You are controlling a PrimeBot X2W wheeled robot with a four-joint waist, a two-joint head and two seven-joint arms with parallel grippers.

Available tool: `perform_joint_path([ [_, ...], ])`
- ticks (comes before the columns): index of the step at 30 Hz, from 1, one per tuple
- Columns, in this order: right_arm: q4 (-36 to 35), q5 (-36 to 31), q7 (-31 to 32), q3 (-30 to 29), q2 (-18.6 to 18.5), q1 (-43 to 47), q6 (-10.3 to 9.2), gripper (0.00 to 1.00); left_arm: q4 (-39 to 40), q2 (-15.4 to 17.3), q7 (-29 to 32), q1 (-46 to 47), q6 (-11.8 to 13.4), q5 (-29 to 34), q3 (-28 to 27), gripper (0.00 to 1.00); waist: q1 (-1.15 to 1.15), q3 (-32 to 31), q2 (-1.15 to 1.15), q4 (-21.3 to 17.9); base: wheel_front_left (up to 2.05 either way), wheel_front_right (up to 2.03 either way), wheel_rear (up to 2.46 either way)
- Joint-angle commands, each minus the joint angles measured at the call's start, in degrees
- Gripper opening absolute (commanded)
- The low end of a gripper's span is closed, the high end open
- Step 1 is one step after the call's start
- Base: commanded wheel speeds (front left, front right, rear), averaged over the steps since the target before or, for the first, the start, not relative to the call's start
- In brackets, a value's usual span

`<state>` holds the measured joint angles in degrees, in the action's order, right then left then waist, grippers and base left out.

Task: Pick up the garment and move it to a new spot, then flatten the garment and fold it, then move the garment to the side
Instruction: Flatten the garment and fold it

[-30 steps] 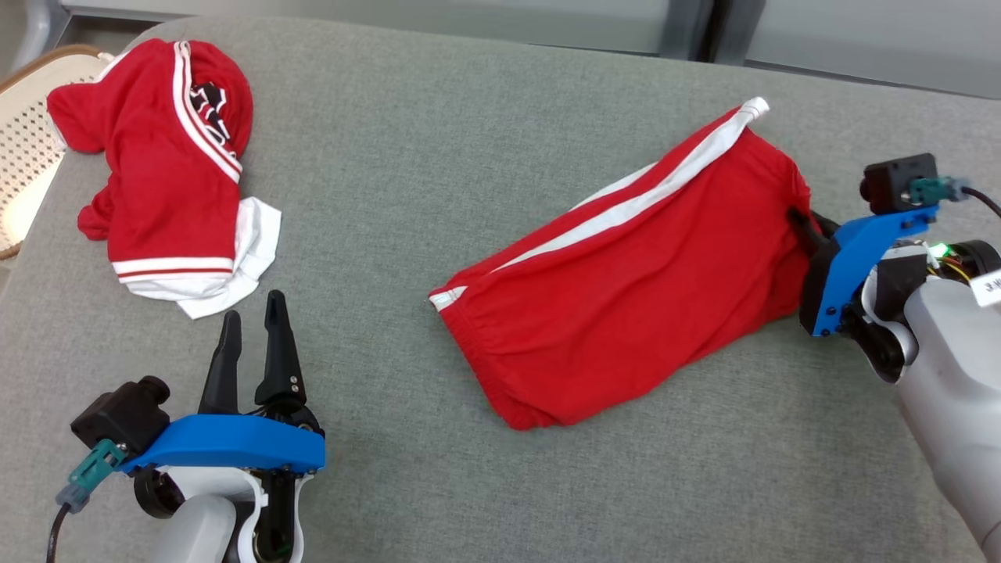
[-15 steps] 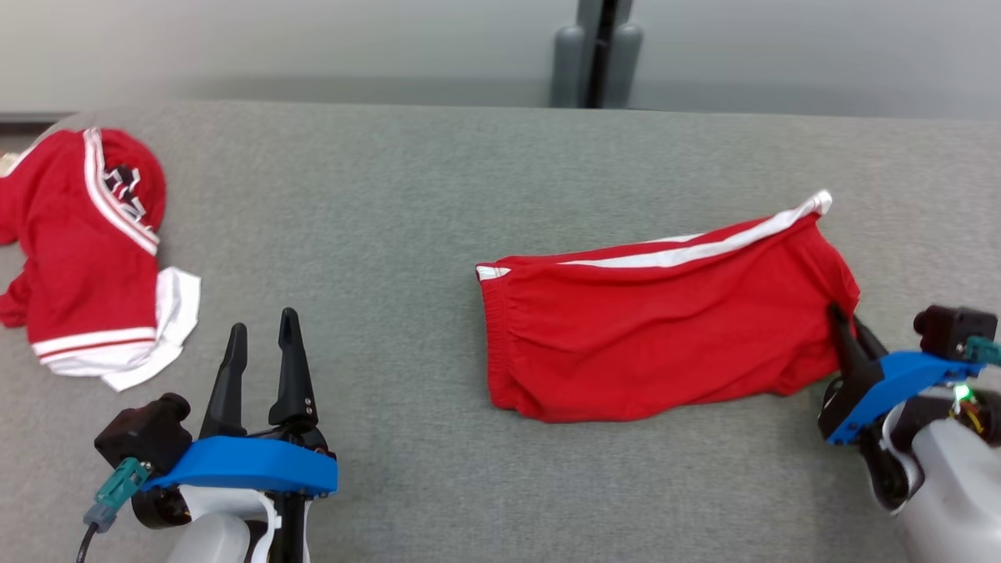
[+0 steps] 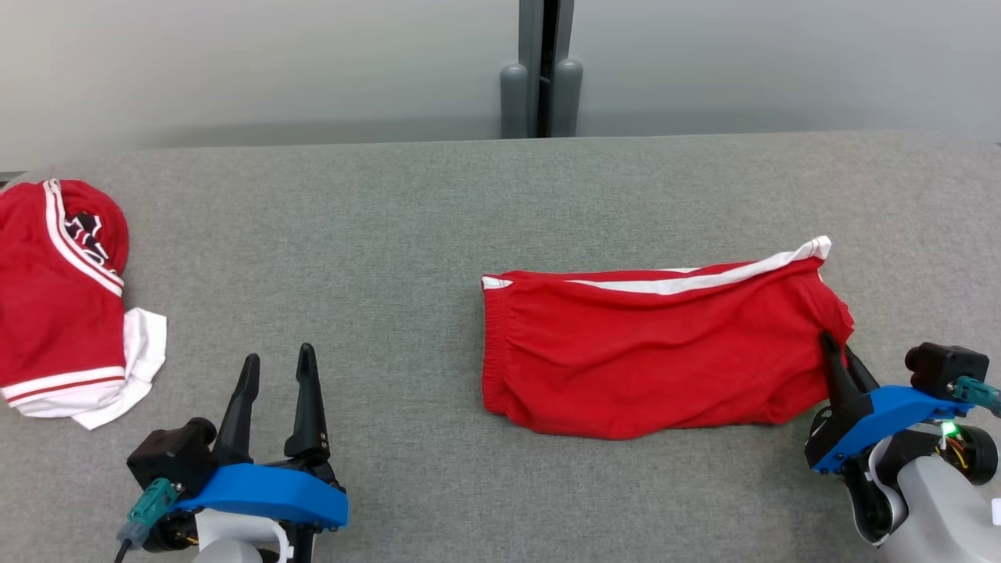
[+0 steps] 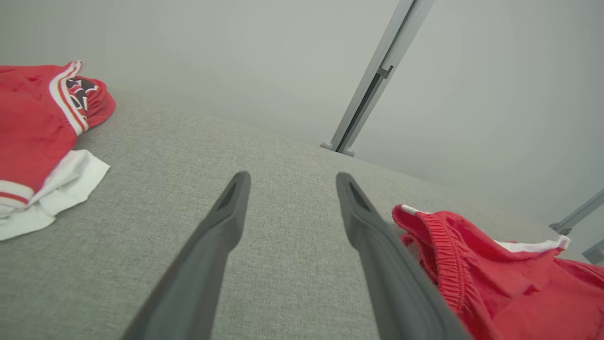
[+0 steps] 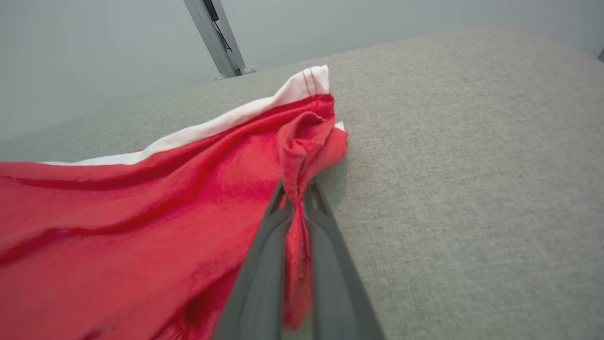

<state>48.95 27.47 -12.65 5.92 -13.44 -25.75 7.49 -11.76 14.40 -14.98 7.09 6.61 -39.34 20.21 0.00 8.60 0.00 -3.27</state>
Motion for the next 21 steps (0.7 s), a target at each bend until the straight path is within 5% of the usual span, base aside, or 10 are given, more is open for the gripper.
perform_joint_path([
  [1, -0.64, -0.85, 0.34, -1.06, 0.24, 1.01, 0.01, 0.00, -0.44, 0.45, -0.16, -0.33, 0.34, 0.63, 0.16, 1.00, 0.00, -0.17, 0.00, 0.44, 0.00, 0.00, 0.00],
  [11, -7.35, -8.88, 3.96, -2.01, 3.31, -1.33, 0.01, 0.00, -2.69, 1.73, -0.23, -1.35, 2.06, 4.18, 0.70, 1.00, 0.00, -1.97, 0.00, 2.79, 0.00, 0.00, 0.00],
  [21, -15.56, -14.19, 11.10, 9.24, 8.96, -4.48, 0.01, 0.00, -3.55, 0.66, -0.27, -2.72, 1.98, 5.55, 0.09, 1.00, 0.00, -2.41, 0.00, 4.89, 0.00, 0.00, 0.00],
])
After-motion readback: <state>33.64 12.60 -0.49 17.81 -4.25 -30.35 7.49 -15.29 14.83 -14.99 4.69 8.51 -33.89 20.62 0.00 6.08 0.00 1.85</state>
